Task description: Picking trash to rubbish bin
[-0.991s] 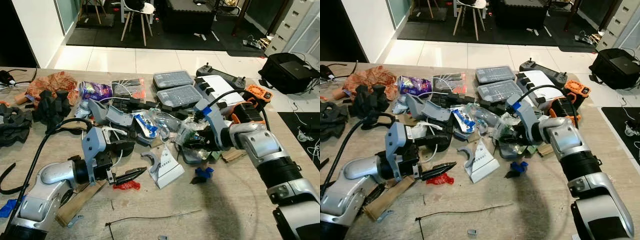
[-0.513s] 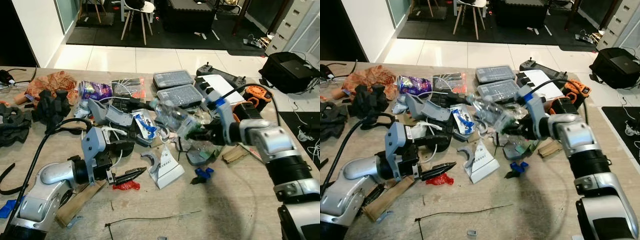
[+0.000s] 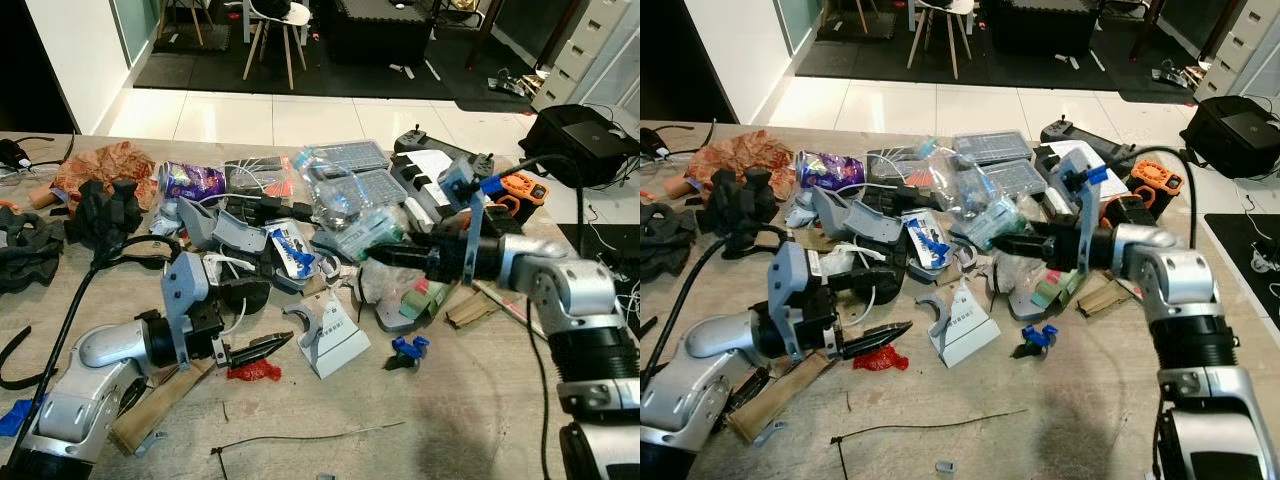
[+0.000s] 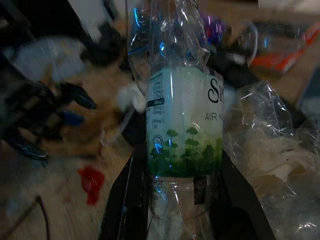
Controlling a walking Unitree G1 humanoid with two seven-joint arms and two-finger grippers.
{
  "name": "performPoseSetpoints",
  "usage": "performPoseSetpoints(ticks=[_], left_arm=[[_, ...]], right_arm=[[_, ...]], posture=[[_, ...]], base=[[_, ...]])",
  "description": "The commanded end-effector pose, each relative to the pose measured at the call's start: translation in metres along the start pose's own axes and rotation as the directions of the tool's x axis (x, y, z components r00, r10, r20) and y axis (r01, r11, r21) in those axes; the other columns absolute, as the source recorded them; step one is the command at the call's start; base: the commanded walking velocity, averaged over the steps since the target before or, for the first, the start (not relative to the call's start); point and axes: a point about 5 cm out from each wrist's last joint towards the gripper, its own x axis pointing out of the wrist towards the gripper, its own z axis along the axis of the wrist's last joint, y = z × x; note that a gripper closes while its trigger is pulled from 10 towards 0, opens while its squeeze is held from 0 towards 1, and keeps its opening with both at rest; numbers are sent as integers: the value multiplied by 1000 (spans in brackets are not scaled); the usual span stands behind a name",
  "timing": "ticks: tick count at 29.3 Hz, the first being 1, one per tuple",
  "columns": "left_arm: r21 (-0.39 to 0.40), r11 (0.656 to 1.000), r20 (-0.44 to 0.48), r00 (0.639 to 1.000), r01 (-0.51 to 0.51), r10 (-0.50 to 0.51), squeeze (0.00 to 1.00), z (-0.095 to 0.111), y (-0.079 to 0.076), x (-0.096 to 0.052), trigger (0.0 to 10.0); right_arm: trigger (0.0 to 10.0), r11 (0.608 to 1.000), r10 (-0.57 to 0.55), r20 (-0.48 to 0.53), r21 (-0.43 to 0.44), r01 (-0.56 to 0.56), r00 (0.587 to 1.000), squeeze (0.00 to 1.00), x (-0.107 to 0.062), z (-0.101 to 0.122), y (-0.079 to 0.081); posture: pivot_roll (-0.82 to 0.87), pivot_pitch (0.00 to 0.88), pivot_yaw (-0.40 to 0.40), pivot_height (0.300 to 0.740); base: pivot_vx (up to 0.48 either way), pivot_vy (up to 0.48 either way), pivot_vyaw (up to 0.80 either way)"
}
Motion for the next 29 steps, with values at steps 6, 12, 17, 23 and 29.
performPoseSetpoints(ticks=[6, 12, 17, 23, 29], left_arm=[[2, 997, 118, 991, -71, 70, 0, 11, 8, 4, 10000], [5, 997, 130, 988, -81, 80, 0, 12, 9, 5, 10000], [-46, 987, 233, 959, -156, 163, 0, 20, 12, 11, 10000], [-135, 971, 223, 949, -197, 223, 0, 12, 14, 12, 10000], [-135, 970, 206, 952, -203, 228, 0, 11, 15, 9, 10000]], right_arm=[[10000, 1000, -13, 193, -20, 17, 981, 0, -4, 3, 11], [10000, 1000, 5, 214, -11, -3, 977, 0, -1, 2, 15], [10000, 999, -44, 220, 11, 42, 975, 0, 13, -3, 16], [10000, 997, -81, 237, 28, 77, 968, 0, 10, 0, 10], [10000, 995, -97, 237, 25, 93, 967, 0, 9, 1, 9]], posture=[[1, 0, -66, 740], [2, 0, -67, 740], [6, 0, -73, 740], [4, 0, -72, 740], [3, 0, -70, 740]], base=[[0, 0, 0], [0, 0, 0], [0, 0, 0], [0, 0, 0], [0, 0, 0]])
